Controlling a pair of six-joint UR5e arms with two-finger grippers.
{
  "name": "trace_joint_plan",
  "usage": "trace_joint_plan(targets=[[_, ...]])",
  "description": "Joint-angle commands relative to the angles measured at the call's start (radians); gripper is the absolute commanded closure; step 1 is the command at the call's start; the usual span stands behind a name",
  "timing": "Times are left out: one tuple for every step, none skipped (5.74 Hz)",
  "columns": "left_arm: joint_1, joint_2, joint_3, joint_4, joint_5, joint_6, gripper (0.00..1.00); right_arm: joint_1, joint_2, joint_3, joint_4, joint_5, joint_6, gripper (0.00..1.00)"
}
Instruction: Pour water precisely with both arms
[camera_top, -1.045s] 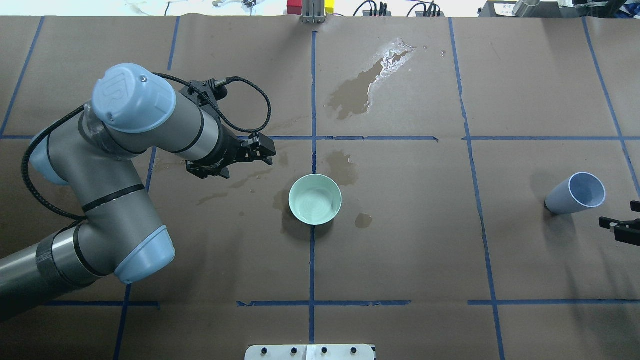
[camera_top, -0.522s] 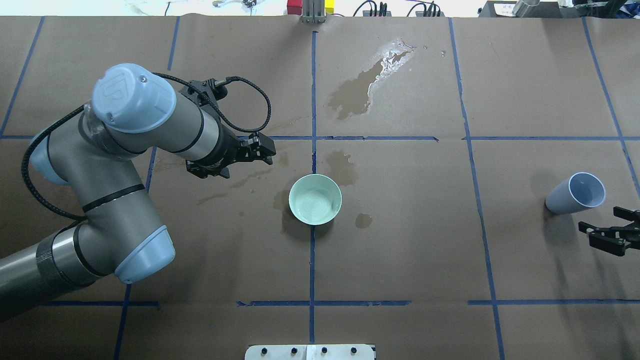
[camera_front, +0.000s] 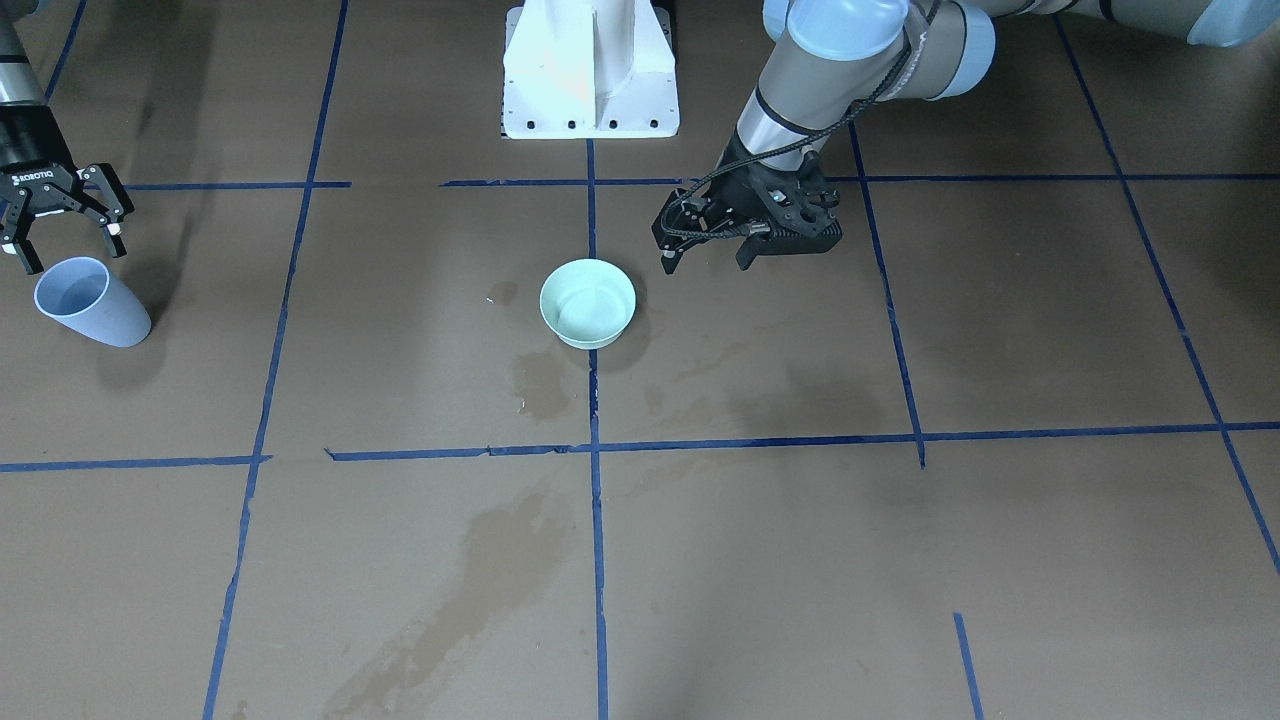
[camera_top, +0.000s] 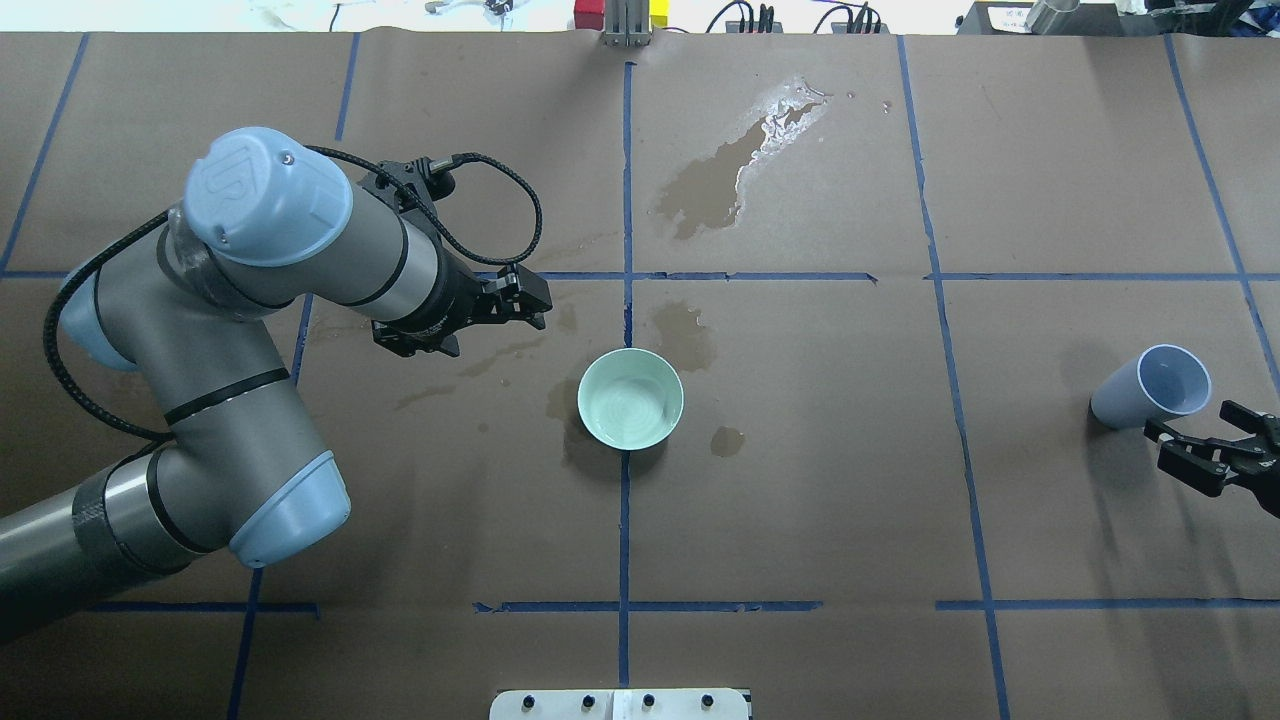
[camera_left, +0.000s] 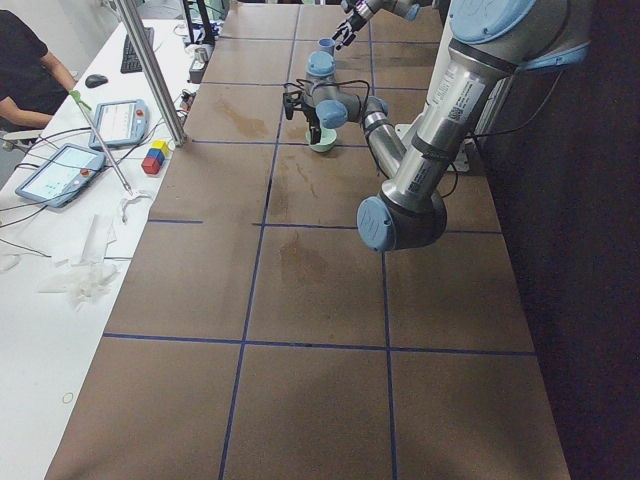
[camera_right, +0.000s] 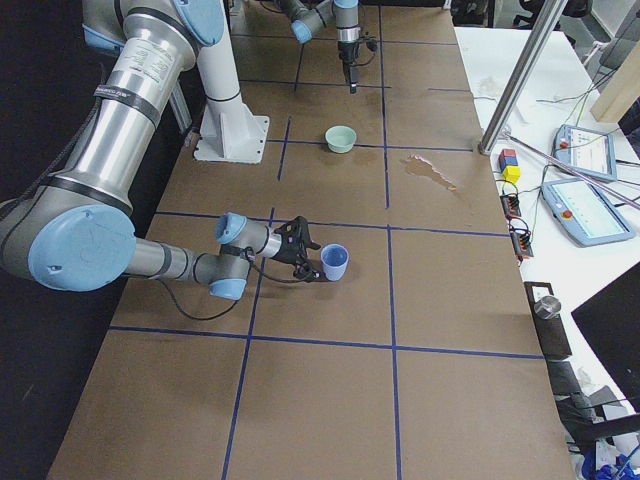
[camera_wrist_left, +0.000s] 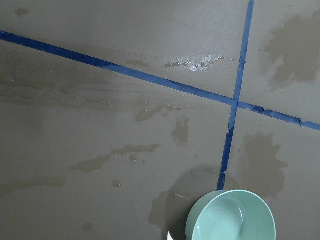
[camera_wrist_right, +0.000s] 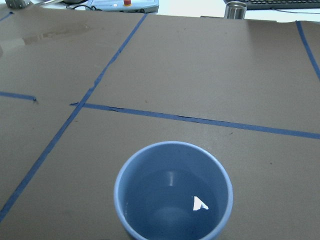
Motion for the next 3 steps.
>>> trace_joint_plan(targets=[[-0.001, 0.002, 0.0, 0.0, 0.0, 0.0, 0.0, -0.076, 0.0, -0.006, -0.003, -0.139, 0.049, 0.0], [-0.001, 0.002, 0.0, 0.0, -0.001, 0.0, 0.0, -0.101, 0.002, -0.012, -0.012, -0.206, 0.051, 0.0], [-0.001, 0.002, 0.002, 0.0, -0.001, 0.0, 0.0, -0.132, 0.006, -0.029, -0.023, -0.279, 0.052, 0.0]])
